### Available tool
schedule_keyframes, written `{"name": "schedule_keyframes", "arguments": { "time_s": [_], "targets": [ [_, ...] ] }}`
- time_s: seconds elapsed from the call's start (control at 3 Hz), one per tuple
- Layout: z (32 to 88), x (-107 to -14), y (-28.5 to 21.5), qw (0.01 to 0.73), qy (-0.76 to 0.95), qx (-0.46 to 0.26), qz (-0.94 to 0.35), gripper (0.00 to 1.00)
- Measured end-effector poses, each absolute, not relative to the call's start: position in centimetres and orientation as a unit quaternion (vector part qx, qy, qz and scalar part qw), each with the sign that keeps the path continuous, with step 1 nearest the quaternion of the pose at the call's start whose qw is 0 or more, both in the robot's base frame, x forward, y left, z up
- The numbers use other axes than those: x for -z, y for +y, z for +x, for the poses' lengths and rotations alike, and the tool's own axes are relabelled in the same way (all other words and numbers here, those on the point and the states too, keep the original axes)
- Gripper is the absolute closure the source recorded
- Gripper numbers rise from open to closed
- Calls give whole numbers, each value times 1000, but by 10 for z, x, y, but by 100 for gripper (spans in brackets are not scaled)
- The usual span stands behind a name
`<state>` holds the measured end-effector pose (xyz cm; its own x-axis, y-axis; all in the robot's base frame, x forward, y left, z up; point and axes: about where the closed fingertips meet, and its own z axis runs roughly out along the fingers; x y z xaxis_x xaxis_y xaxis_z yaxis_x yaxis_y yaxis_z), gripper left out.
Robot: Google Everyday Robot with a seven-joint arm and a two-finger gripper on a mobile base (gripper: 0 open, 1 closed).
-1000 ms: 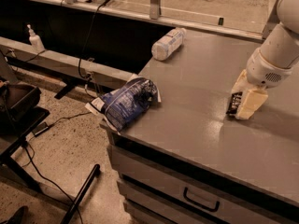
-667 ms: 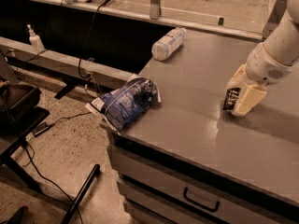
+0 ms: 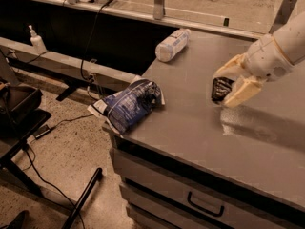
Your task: Move rxbar chocolate near blue chip bag
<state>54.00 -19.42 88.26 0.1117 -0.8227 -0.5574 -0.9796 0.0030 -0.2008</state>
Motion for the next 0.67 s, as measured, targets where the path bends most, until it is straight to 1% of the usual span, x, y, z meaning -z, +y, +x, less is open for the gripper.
{"name": "schedule_keyframes", "arguments": {
  "time_s": [0.33,0.67],
  "targets": [
    [545,-883,-157,303,615,-168,-709,100],
    [548,-882,-124,317,591,-173,-721,84]
  ]
}}
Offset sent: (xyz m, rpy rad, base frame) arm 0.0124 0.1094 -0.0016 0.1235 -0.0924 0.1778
